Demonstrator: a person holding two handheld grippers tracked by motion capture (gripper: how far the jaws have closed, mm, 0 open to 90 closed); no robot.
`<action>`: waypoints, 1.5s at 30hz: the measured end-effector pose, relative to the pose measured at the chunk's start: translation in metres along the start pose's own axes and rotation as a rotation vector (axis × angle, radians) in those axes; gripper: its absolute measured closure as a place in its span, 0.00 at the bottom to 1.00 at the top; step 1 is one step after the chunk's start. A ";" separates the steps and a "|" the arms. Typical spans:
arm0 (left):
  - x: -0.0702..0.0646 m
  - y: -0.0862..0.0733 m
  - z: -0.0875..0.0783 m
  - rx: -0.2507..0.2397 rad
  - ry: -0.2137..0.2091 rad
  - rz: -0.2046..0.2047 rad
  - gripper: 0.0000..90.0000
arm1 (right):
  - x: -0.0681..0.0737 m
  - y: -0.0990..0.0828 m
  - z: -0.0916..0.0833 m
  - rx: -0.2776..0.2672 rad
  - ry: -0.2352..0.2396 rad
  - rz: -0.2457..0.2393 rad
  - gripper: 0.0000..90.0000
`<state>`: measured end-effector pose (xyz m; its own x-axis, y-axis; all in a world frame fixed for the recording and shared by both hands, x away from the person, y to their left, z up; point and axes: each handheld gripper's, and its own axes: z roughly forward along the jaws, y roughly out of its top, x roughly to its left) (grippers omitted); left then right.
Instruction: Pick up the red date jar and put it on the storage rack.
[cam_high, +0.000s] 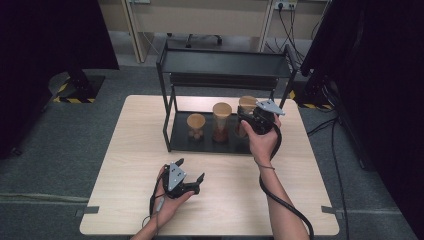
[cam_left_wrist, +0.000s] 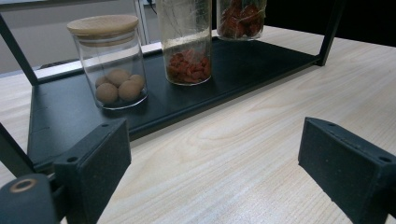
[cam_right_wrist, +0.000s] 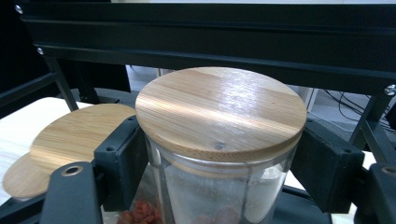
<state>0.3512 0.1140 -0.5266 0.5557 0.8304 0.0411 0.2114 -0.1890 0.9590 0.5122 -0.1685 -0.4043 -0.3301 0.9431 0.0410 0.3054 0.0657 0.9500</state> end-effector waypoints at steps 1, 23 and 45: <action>0.000 0.000 0.000 0.000 0.000 0.000 0.10 | -0.001 0.000 0.001 0.001 -0.003 -0.003 0.28; 0.000 0.000 0.000 0.000 -0.002 0.000 0.10 | -0.010 -0.006 0.019 0.047 -0.037 0.006 0.28; 0.000 0.000 0.000 0.002 -0.004 -0.001 0.10 | -0.013 -0.008 0.031 0.072 -0.057 0.013 0.28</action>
<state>0.3515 0.1142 -0.5265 0.5585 0.8286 0.0394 0.2137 -0.1896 0.9583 0.5421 -0.1711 -0.4224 -0.2753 0.9608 0.0331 0.3736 0.0752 0.9245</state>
